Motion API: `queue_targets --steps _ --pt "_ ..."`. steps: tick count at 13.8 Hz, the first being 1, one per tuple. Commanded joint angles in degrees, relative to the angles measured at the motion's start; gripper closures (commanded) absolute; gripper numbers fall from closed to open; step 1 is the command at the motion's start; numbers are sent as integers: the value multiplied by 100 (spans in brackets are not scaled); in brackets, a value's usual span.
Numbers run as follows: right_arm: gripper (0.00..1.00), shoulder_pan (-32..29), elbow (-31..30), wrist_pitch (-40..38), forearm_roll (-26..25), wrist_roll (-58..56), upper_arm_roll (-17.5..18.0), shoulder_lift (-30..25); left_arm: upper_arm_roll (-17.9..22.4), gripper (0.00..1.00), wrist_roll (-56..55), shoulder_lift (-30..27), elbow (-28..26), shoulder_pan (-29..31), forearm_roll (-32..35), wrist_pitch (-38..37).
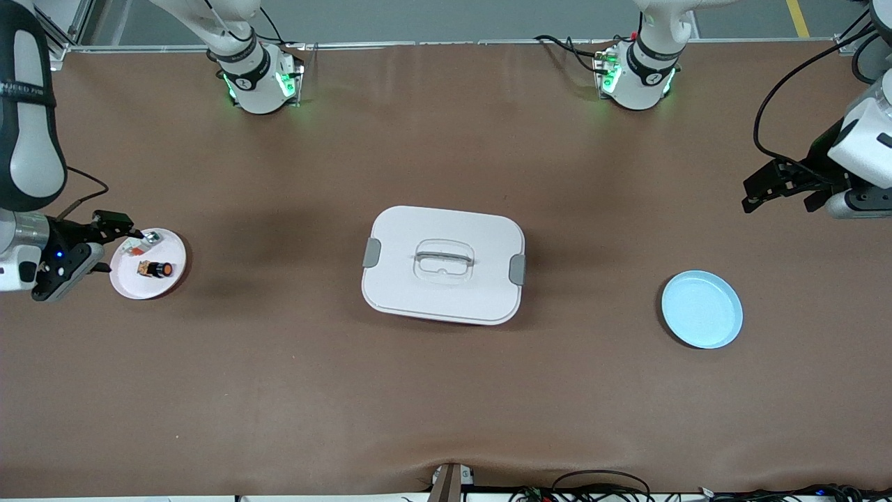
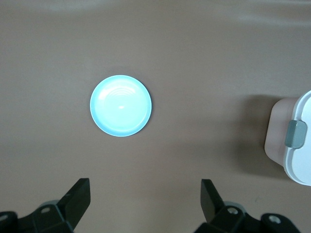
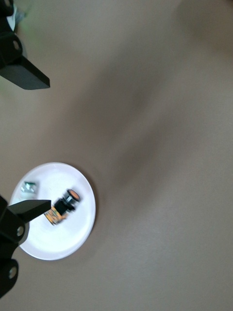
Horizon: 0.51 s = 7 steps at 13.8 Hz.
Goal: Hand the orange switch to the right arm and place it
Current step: 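Open the right gripper and raise it away from the plate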
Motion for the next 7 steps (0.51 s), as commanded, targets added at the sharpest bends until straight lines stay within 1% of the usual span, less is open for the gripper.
queue_targets --steps 1,4,6,7 --pt "0 266 661 -799 -228 1226 -11 -81 98 0 9 29 91 -101 124 -91" --pt "0 416 1093 -1240 -219 2159 -3 -99 107 0 9 20 91 -127 124 -91" --pt "0 565 1129 -1276 -210 2844 6 -247 107 0 9 12 91 -144 124 -91" --pt "0 618 1155 -1285 -193 2987 6 -265 133 0 9 12 91 -197 124 -91"
